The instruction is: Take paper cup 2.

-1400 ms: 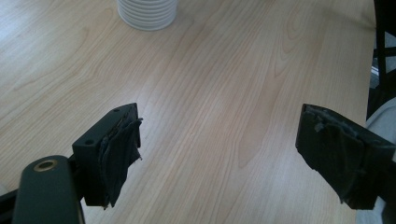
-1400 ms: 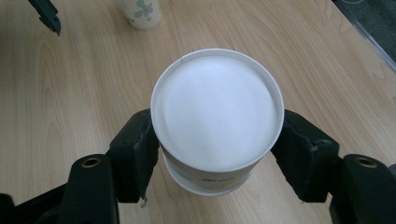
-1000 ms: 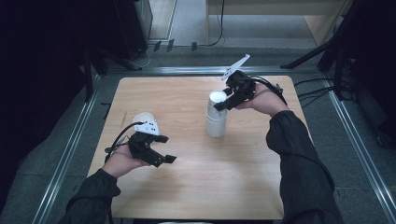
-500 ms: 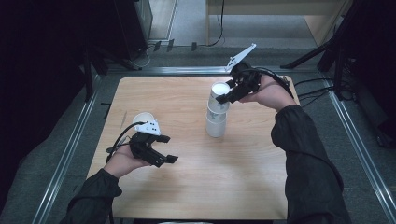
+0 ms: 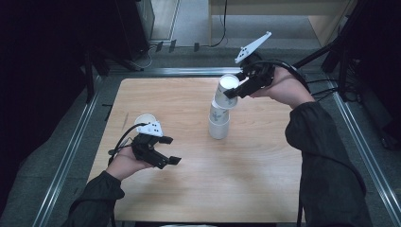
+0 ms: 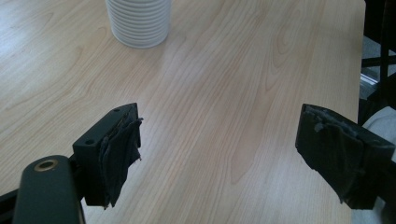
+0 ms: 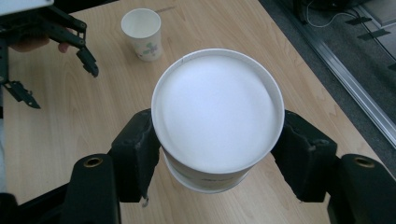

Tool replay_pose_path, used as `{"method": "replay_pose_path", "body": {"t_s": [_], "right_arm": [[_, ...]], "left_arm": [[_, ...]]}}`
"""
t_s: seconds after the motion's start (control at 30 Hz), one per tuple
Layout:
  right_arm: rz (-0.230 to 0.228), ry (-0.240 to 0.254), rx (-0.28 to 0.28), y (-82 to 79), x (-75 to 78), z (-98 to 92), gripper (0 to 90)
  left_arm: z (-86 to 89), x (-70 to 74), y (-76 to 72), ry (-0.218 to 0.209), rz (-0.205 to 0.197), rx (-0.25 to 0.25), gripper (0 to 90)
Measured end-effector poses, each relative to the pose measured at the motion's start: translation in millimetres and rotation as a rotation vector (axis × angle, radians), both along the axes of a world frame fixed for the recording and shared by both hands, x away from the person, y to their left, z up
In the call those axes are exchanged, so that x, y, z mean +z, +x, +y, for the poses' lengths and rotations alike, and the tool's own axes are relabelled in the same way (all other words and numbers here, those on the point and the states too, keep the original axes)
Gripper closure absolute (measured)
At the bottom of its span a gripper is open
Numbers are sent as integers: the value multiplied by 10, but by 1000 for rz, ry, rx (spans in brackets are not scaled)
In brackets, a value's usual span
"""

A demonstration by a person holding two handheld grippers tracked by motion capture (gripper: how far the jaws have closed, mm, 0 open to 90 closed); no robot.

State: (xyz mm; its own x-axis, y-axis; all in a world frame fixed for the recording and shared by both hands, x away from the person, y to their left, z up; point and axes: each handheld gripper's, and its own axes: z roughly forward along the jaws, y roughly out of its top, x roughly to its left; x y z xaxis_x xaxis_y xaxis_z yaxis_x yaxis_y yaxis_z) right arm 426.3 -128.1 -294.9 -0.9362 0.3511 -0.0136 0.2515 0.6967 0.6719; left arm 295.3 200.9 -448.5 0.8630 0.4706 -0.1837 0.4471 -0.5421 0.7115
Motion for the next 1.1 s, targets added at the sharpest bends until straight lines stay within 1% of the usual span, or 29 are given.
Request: {"method": "replay_pose_path", "body": {"t_s": [0.03,0.1,0.13,0.2,0.23,0.33,0.37,0.43,0.47,0.5,0.53,0.57,0.6,0.63,0.67,0.73,0.77,0.8,0.83,0.87,0.9,0.93,1.0,1.03,1.07,1.1], "right_arm": [[3,13,-4,-49,71,-44,357],[-4,38,4,-99,128,-83,358],[3,43,8,-130,148,-96,358],[-1,40,19,-198,168,-115,358],[-1,40,19,-198,168,-115,358],[-4,46,38,-328,153,-134,357],[-3,76,53,-423,114,-147,358],[8,113,66,-515,57,-146,359],[8,113,66,-515,57,-146,359],[13,132,84,-585,-14,-131,359],[14,143,92,-616,-55,-124,359],[14,143,92,-616,-55,-124,359],[18,163,104,-675,-151,-106,359],[23,168,111,-700,-206,-100,359],[23,168,111,-700,-206,-100,359],[29,177,119,-743,-327,-94,358],[24,193,128,-774,-464,-106,358],[24,193,128,-774,-464,-106,358],[36,211,132,-780,-536,-113,359],[57,238,128,-804,-665,-125,359],[57,238,128,-804,-665,-125,359],[69,260,126,-830,-774,-131,359],[73,278,128,-862,-865,-127,359],[73,278,128,-862,-865,-127,359],[67,288,132,-876,-905,-124,359],[72,312,131,-906,-977,-117,359]], "left_arm": [[-2,5,-1,-8,-3,3,144],[-2,8,-1,-14,0,4,144],[1,15,0,-24,0,5,144],[4,21,-1,-32,1,6,144],[4,21,-1,-32,1,6,144],[8,26,3,-35,-1,6,144],[6,25,4,-37,0,6,144],[-2,26,11,-41,4,2,144],[-2,26,11,-41,4,2,144],[-10,30,8,-47,2,2,144],[-10,34,8,-47,3,-2,144],[-10,34,8,-47,3,-2,144],[-11,35,7,-51,1,-5,144],[-11,35,7,-51,1,-5,144],[-10,34,7,-51,2,-8,144],[-14,27,6,-53,2,-11,145],[-20,21,4,-50,1,-13,148],[-20,21,4,-50,1,-13,148],[-23,20,4,-48,2,-15,148],[-26,21,1,-51,0,-17,148],[-26,21,1,-51,0,-17,148],[-27,21,2,-56,-1,-20,148],[-29,20,4,-58,1,-23,148],[-33,17,6,-60,4,-29,150],[-38,14,5,-59,1,-31,150],[-43,11,8,-57,0,-36,150]]}}
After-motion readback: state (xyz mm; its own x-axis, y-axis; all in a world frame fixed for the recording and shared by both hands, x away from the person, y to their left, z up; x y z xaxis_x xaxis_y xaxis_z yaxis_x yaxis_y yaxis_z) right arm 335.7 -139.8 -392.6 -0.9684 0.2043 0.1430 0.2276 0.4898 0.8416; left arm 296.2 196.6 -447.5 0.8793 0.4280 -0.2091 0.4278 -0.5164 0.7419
